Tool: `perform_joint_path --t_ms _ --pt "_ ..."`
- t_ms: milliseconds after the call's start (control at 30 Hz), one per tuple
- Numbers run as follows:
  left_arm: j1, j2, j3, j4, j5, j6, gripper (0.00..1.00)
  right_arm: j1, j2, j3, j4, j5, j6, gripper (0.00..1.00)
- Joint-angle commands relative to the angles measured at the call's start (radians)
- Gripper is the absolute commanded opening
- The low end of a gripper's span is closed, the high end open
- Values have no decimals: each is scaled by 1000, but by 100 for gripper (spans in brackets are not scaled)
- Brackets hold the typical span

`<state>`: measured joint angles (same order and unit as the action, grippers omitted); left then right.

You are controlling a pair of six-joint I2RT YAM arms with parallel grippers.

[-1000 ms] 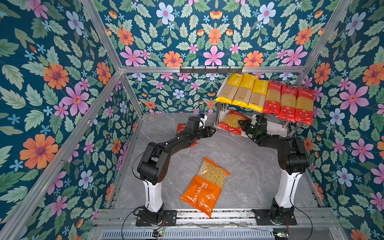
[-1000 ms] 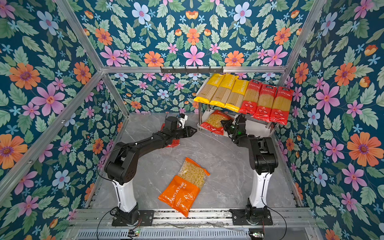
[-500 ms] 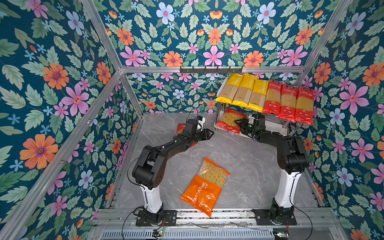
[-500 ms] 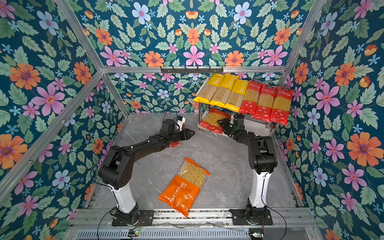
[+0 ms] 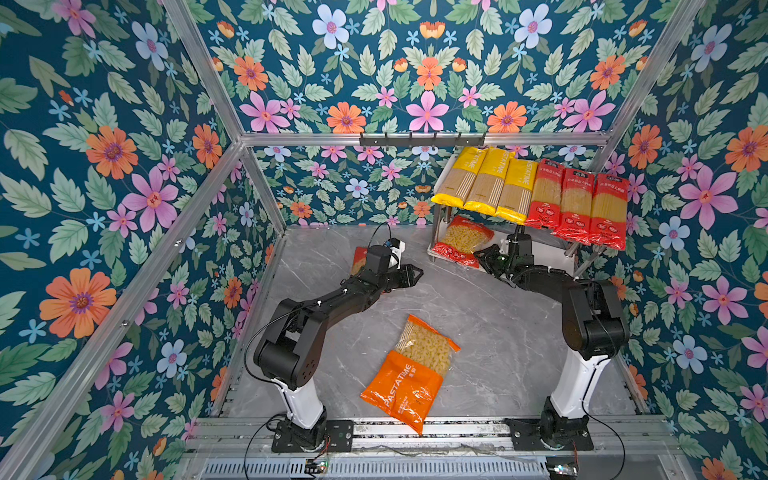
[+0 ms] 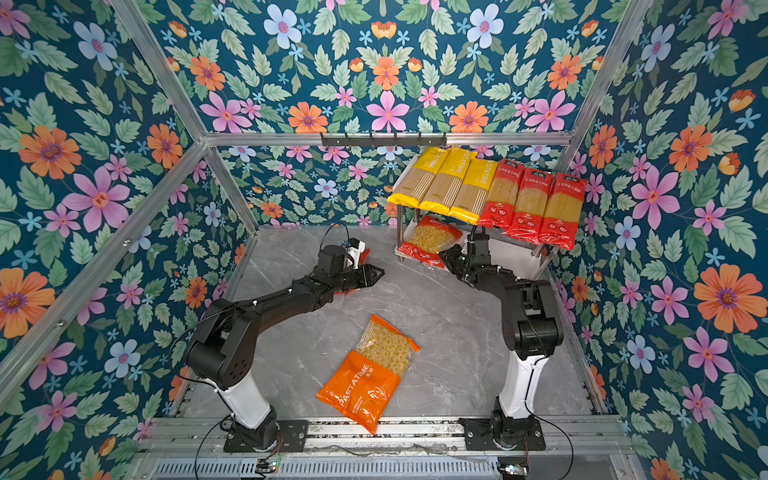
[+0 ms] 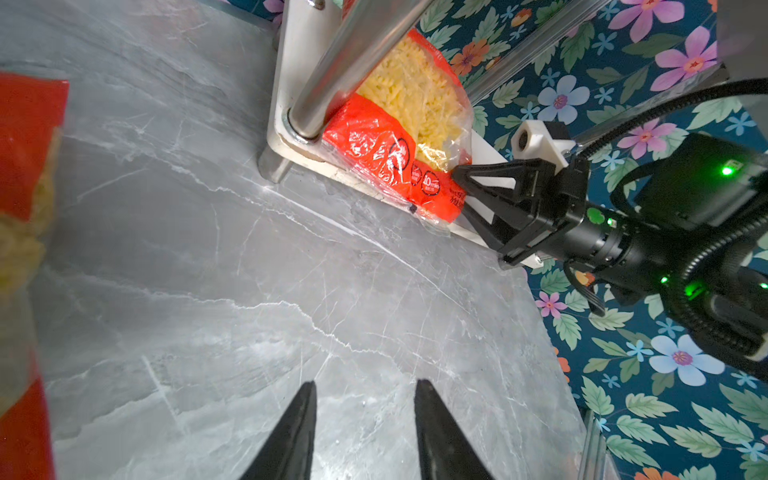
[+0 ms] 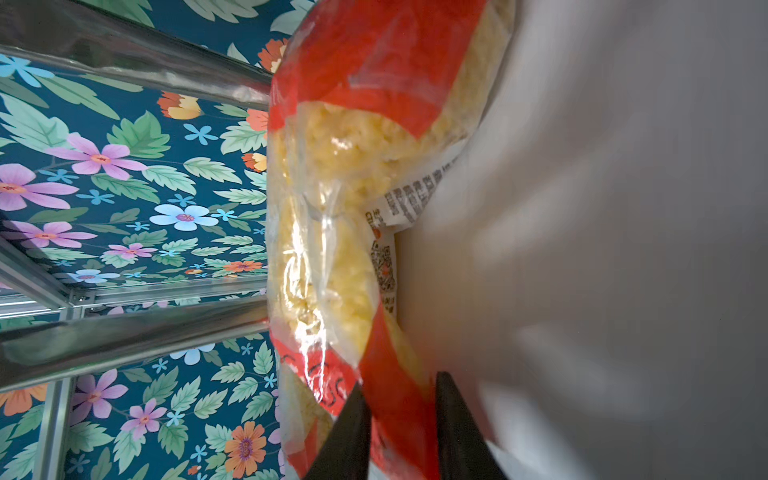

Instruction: Place and organize the pasta boxes and bags onto the shelf

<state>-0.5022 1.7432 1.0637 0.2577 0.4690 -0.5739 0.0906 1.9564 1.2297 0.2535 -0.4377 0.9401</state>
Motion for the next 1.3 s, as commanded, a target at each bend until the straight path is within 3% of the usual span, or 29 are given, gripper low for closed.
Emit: perform_joint_path --t_ms 0,233,333,400,500,633,800,967,1100,1267 --pt "10 -17 -18 6 -22 19 42 16 41 53 -6 -13 -9 19" --pt "63 -57 -23 -58 -52 51 42 47 102 127 -12 -36 15 15" --pt "107 -85 -19 -118 -83 78 44 47 71 115 -28 -42 7 26" --pt "149 -106 -23 -149 -103 90 49 47 32 90 -43 -48 2 38" --pt "223 -131 -30 -191 -144 93 59 52 -46 13 -60 -26 10 49" --pt "326 -158 -73 -194 -209 67 71 91 -159 -125 -93 45 44 53" --pt "420 -140 -144 -153 -247 -14 77 249 -231 -223 -115 185 87 55" --pt "426 -123 -180 -94 -203 -53 77 424 -182 -96 -235 325 34 60" --pt "432 -128 -189 -74 -236 -35 79 435 -71 1 -158 233 77 61" --pt "473 -77 -187 -9 -189 -79 79 493 89 195 -187 178 96 67"
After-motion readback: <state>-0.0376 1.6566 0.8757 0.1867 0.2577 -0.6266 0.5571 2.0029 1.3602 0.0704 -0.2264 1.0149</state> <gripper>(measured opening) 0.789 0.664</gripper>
